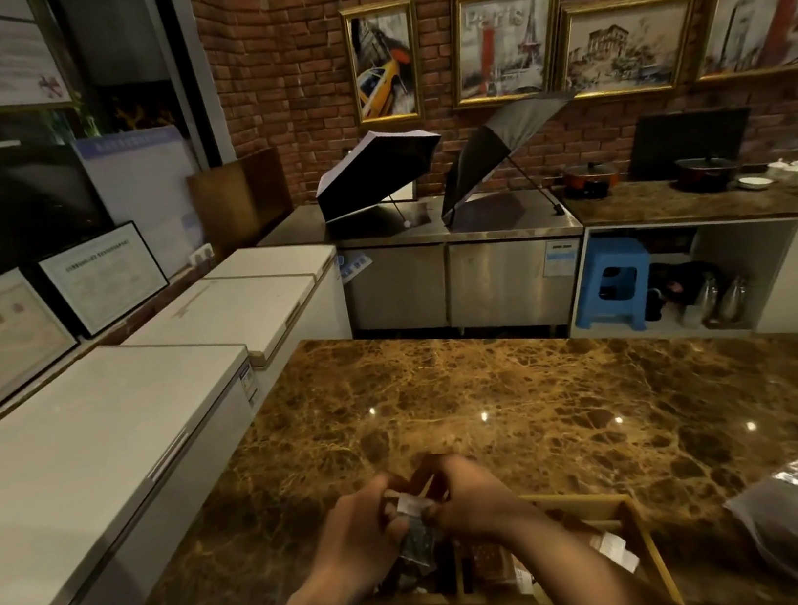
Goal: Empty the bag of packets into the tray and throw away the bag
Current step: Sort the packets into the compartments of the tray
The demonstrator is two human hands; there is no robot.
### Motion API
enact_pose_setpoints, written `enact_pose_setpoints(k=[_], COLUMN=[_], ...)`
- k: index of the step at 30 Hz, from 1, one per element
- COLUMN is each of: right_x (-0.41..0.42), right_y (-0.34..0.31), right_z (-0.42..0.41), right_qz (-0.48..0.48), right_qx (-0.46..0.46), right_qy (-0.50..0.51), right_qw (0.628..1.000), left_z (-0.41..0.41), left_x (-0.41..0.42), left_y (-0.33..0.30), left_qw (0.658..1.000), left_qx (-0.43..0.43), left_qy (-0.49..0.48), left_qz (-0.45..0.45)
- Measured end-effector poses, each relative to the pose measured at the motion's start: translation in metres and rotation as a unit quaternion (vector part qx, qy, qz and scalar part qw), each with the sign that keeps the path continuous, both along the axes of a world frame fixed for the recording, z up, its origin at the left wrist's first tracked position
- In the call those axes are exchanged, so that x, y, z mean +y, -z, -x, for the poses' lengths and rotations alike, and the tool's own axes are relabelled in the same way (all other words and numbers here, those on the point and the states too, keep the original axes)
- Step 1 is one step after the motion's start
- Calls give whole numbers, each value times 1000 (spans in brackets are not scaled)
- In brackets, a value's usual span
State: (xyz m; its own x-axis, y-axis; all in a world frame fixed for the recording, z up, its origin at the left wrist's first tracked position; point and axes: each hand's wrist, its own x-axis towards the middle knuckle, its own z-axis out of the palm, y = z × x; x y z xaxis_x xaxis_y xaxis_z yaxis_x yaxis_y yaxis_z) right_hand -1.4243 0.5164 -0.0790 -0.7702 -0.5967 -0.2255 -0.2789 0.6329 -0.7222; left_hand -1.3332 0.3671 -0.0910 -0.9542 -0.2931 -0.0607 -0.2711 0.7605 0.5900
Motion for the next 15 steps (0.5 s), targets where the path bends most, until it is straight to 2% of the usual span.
enact_pose_setpoints(k=[4,7,15], right_x=[-3,3,56], right_y=[6,6,-2], right_z=[-2,-1,17], right_qz=[-58,-71,-51], right_qx=[59,105,150], right_qy=[-3,3,96], right_qw=[997,992,983], left_z=[-4,-5,12], left_x=[0,3,12], left_y=[9,12,-6], left_qw=[999,996,984], left_qx=[-25,-31,53], left_qy=[9,33,-3], left_qz=[21,70,168])
